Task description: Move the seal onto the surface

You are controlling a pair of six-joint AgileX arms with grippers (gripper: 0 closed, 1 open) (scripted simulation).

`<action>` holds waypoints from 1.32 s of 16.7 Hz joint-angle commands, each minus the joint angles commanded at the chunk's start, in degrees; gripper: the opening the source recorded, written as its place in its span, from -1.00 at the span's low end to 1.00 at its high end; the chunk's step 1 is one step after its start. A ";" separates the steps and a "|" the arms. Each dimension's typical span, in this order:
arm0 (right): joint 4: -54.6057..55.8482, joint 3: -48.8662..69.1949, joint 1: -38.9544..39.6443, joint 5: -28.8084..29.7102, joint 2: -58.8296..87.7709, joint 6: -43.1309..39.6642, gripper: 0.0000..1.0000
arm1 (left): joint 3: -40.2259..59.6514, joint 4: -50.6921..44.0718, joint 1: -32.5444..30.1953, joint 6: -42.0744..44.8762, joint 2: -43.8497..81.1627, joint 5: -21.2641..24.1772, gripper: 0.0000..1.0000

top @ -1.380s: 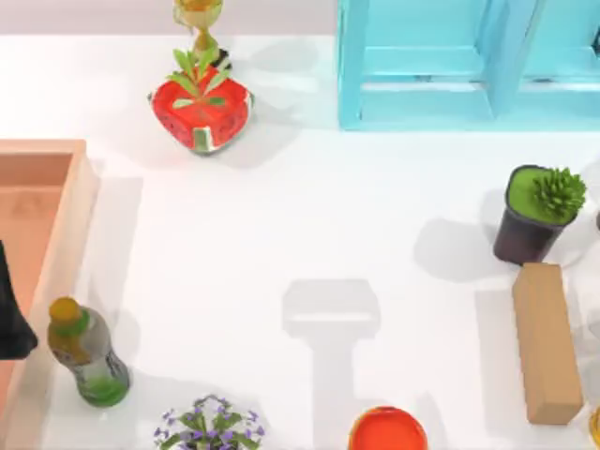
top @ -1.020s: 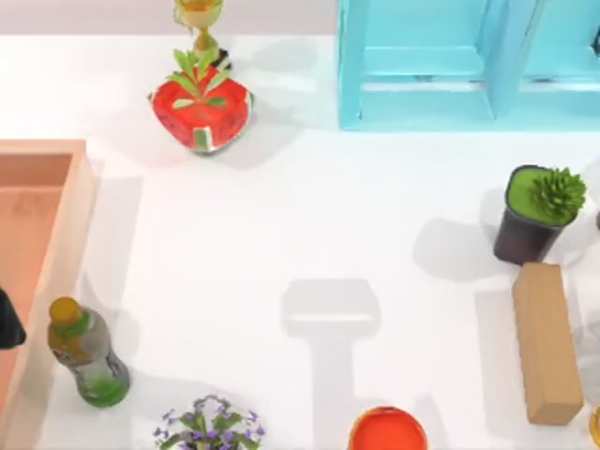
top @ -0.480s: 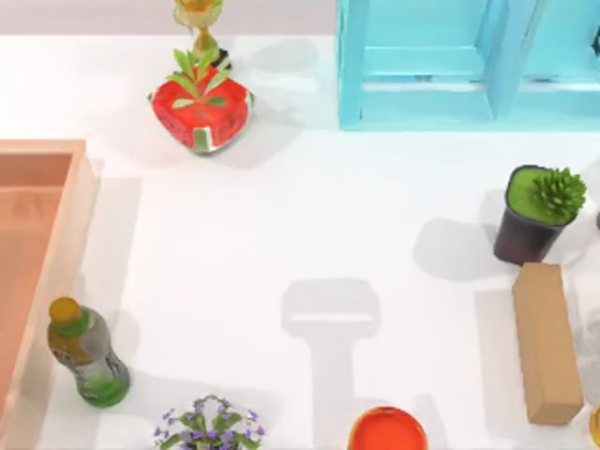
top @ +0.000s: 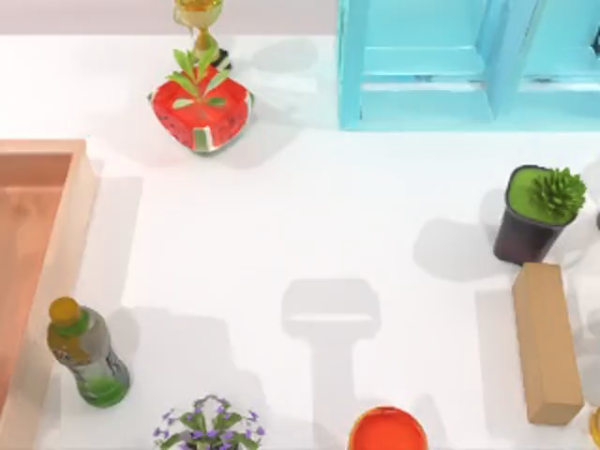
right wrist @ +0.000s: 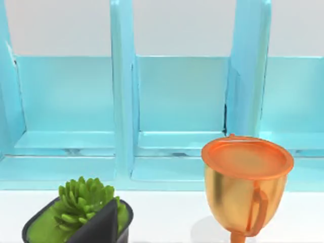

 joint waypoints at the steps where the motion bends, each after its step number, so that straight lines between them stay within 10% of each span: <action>1: 0.00 0.00 0.00 0.00 0.00 0.00 1.00 | 2.10 -1.71 0.51 0.57 2.45 -0.01 1.00; 11: 0.00 0.00 0.00 0.00 0.00 0.00 1.00 | 4.99 -3.63 1.18 1.45 6.44 -0.03 1.00; 22: 0.00 0.00 0.00 0.00 0.00 0.00 1.00 | -9.51 17.71 1.65 1.90 13.40 -0.02 1.00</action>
